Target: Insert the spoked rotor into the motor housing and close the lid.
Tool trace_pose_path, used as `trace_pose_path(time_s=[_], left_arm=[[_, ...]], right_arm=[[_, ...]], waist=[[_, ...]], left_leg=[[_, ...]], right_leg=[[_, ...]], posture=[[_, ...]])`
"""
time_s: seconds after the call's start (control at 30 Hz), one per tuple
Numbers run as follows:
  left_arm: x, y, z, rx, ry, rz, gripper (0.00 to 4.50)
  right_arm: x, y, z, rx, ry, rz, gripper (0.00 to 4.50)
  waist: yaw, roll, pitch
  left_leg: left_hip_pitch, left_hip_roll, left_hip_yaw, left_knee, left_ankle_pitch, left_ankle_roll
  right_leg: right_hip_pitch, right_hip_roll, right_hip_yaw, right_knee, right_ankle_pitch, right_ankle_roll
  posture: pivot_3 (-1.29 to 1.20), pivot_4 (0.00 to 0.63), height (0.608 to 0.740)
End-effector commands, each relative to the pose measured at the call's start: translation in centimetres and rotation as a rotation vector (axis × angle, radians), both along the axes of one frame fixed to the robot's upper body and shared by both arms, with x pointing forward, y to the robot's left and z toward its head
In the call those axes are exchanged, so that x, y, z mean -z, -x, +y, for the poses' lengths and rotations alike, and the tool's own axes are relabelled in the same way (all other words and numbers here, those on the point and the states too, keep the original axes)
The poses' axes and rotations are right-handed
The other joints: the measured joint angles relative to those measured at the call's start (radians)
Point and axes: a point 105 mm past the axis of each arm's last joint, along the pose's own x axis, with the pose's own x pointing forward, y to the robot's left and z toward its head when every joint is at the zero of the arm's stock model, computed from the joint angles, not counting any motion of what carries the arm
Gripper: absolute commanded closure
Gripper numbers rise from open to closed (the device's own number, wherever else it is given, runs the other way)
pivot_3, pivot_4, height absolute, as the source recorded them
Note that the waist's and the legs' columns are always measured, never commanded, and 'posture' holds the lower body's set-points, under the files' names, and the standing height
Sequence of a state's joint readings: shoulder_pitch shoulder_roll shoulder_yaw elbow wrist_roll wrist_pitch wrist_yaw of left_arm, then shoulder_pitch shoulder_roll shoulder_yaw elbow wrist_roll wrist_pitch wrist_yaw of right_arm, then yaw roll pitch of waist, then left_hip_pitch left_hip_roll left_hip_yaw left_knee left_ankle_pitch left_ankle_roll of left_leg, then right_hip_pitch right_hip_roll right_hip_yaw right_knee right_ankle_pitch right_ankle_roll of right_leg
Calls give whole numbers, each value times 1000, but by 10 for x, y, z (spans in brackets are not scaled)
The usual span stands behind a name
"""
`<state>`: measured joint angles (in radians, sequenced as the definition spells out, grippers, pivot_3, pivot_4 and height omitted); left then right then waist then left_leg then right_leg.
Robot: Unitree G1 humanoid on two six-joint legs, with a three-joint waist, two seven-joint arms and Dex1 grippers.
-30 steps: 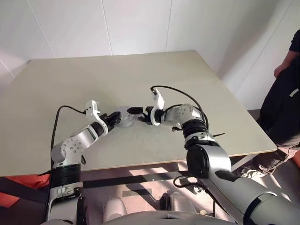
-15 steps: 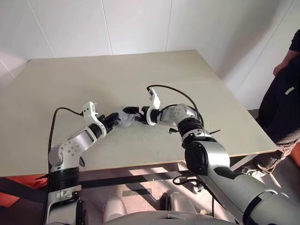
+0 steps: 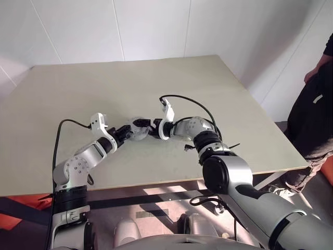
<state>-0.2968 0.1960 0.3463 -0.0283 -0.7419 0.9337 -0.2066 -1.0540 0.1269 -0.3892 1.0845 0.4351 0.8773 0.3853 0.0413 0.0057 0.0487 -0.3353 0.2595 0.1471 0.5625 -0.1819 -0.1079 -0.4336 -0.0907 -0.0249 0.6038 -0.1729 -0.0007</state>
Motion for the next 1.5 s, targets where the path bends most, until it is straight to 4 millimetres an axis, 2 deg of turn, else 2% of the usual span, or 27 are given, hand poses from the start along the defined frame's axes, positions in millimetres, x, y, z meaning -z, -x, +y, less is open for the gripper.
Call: trace_pose_path(time_s=[0.03, 0.13, 0.47, 0.63, 1.0, 1.1, 1.4, 1.5], left_arm=[[16, 3, -2, 3, -23, 69, 4500], [16, 3, -1, 3, -24, 69, 4500], [15, 1, -1, 4, -23, 64, 4500], [13, -3, 1, -8, -17, 49, 4500], [-29, -12, 8, -55, 173, -130, 4500], [-36, -13, 13, -79, 234, -160, 4500], [-40, -9, 30, -148, 385, -187, 4500], [-45, -7, 31, -140, 458, -209, 3940]], right_arm=[[-31, -3, 19, -41, -89, -72, 1547], [-33, -3, 18, -50, -90, -85, 2436], [-33, -10, 8, -13, -66, -93, 2474], [-29, -17, -3, 53, -73, -63, 2474], [-41, -37, -29, 229, -213, 32, 2474], [-51, -42, -33, 258, -262, 37, 2474], [-92, -54, -43, 279, -366, -18, 2474], [-105, -53, -39, 247, -391, -32, 2475]], waist=[[0, 0, 0], [0, 0, 0], [4, 0, 0], [5, 0, 0], [21, 0, 1], [27, 0, 2], [27, -1, 5], [27, -1, 5]], left_leg=[[0, 0, 0, 0, 0, 0], [-1, 0, 0, 0, 0, 0], [-6, 0, 0, 0, -1, 1], [-6, 0, 0, 0, 0, 1], [-11, 0, 0, 2, -1, 1], [-13, 0, 0, 2, -1, 1], [-15, 0, 0, 3, -1, 2], [-16, 0, 0, 3, -1, 2]], right_leg=[[-1, 0, 0, 0, 0, 0], [-1, 0, 0, 0, 0, 0], [-3, 0, 0, 0, 2, -4], [-3, 0, 0, 1, 2, -3], [-9, 0, 0, 1, 5, -8], [-10, 0, -1, 1, 5, -8], [-14, 0, -1, 1, 5, -9], [-14, 0, 0, 1, 5, -9]], posture=[[0, 0, 740], [0, 0, 740], [0, 0, 740], [0, 0, 740], [0, 0, 740], [0, 0, 740], [0, 0, 740], [0, 0, 740]])
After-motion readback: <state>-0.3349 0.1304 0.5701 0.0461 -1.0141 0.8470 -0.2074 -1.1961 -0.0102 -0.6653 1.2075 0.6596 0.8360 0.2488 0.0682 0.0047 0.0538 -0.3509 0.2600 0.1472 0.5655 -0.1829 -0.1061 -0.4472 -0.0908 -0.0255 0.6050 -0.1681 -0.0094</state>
